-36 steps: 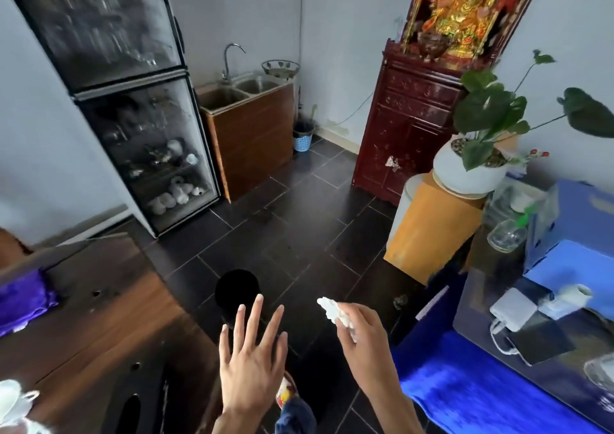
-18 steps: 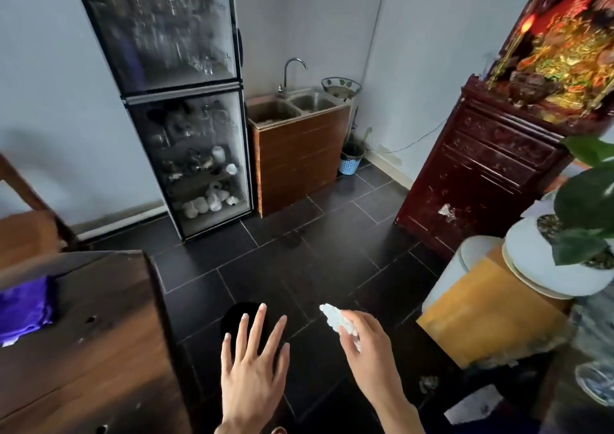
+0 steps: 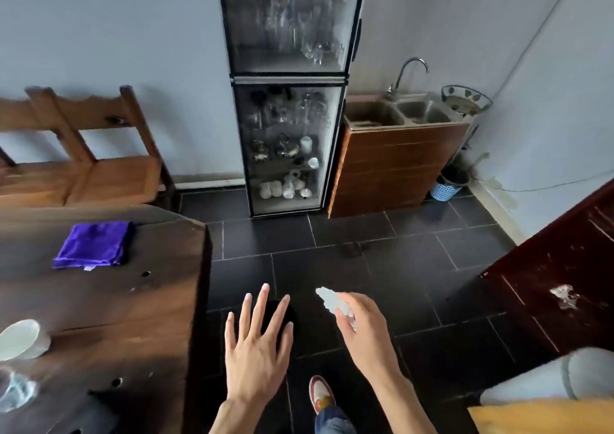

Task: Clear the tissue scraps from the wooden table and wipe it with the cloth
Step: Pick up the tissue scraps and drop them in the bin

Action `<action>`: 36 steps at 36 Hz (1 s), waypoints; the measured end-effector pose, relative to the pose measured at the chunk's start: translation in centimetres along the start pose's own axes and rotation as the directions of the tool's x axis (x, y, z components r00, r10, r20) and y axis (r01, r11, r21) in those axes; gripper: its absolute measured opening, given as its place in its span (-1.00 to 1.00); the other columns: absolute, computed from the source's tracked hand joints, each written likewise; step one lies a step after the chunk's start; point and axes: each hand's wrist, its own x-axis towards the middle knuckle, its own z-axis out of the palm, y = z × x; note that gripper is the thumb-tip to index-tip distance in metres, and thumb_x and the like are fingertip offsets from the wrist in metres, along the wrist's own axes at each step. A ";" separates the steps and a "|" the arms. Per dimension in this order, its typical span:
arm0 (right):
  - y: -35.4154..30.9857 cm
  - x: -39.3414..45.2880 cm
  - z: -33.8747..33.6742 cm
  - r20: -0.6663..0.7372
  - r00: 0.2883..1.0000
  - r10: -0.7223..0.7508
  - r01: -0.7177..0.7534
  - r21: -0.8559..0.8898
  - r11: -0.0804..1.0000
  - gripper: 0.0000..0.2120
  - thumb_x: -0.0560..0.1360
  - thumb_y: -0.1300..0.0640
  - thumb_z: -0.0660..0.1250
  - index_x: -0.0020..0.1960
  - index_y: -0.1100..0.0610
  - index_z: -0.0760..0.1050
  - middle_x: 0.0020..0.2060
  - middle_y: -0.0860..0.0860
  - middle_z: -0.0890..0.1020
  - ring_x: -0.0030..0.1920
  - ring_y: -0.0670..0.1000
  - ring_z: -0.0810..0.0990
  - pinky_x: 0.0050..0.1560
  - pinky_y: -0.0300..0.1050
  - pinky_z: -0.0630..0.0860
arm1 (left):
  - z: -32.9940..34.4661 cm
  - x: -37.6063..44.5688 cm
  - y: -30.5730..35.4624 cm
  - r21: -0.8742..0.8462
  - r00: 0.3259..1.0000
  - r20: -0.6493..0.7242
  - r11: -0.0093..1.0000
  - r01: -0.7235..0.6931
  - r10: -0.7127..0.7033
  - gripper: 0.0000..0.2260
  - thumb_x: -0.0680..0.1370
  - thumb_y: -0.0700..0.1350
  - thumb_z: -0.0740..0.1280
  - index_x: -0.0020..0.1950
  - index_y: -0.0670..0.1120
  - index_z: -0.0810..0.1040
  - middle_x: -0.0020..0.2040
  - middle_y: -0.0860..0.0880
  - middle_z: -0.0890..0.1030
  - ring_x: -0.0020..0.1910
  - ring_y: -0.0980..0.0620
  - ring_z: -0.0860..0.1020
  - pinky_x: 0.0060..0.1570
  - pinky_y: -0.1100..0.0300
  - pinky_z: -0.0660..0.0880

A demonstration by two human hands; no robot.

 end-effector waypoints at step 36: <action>20.3 12.8 19.6 0.443 0.895 0.060 -0.053 -0.030 0.998 -0.71 0.52 0.25 0.46 0.22 0.08 0.61 0.10 -0.12 0.36 -0.05 -0.14 0.56 -0.13 -0.29 0.59 | 22.3 6.3 -7.2 0.123 0.827 0.174 0.845 0.520 -0.535 -0.49 0.64 0.19 0.08 0.60 0.19 0.29 0.67 0.05 0.15 0.64 -0.06 0.14 0.53 -0.19 0.18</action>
